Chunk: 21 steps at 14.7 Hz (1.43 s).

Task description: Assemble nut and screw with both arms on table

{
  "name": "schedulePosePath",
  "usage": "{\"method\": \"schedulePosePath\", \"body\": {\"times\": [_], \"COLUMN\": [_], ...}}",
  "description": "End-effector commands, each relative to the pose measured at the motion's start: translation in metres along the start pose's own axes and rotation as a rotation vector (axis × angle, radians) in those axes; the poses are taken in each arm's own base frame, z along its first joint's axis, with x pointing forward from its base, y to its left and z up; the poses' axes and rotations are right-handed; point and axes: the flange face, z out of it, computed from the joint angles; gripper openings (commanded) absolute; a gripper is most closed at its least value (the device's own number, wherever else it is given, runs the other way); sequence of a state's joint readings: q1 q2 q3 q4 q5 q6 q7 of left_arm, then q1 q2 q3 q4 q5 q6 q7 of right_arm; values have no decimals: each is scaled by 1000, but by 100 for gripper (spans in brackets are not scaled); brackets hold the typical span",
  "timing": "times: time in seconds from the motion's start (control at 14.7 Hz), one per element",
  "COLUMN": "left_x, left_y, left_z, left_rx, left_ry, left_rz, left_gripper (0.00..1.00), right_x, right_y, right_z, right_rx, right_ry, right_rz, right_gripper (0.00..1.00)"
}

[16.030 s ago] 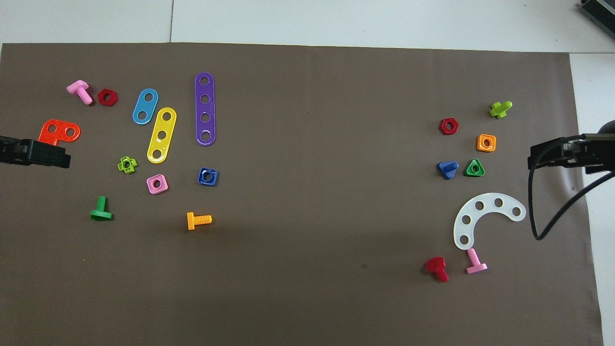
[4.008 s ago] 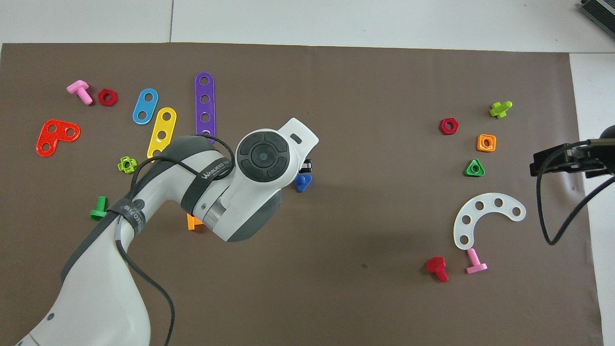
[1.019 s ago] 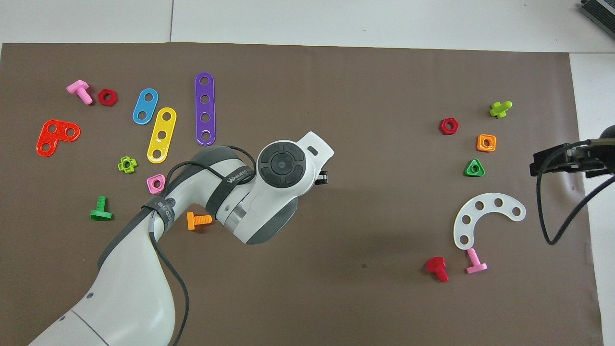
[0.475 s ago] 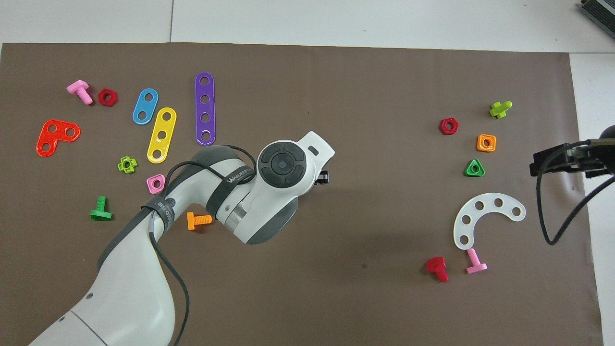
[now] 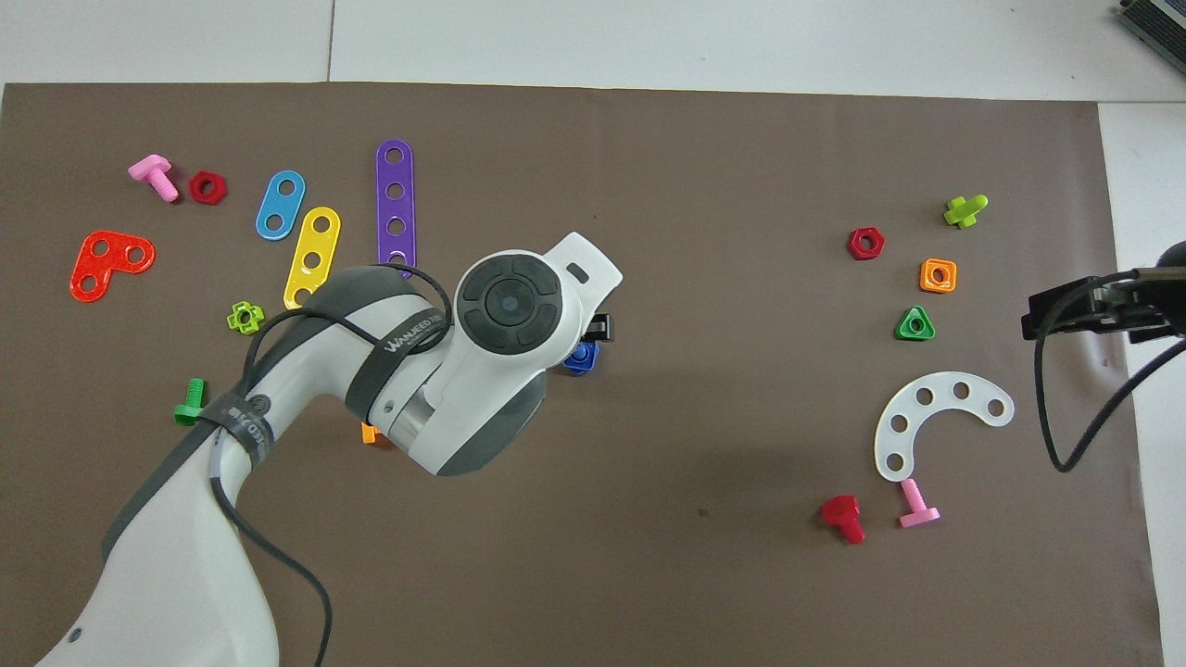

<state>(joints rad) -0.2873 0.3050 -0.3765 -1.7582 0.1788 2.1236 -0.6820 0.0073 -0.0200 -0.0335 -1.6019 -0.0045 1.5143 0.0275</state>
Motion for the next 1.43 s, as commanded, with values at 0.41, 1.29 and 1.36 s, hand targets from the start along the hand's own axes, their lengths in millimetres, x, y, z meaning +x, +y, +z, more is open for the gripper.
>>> {"method": "schedulePosePath", "body": {"times": [0.41, 1.29, 1.36], "left_x": [17, 25, 28], "left_y": [-135, -322, -327], "left_z": [-46, -197, -207], "left_rx": [74, -19, -19], "left_ry": [-47, -23, -27], "left_rz": [66, 181, 173], "left_gripper": [100, 100, 100], "right_x": [-6, -6, -6], "right_y": [-1, -1, -1], "right_z": [-3, -4, -4], "right_rx": [10, 10, 10], "right_ry": [1, 3, 3], "right_rz": [6, 6, 6], "right_gripper": [100, 100, 100]}}
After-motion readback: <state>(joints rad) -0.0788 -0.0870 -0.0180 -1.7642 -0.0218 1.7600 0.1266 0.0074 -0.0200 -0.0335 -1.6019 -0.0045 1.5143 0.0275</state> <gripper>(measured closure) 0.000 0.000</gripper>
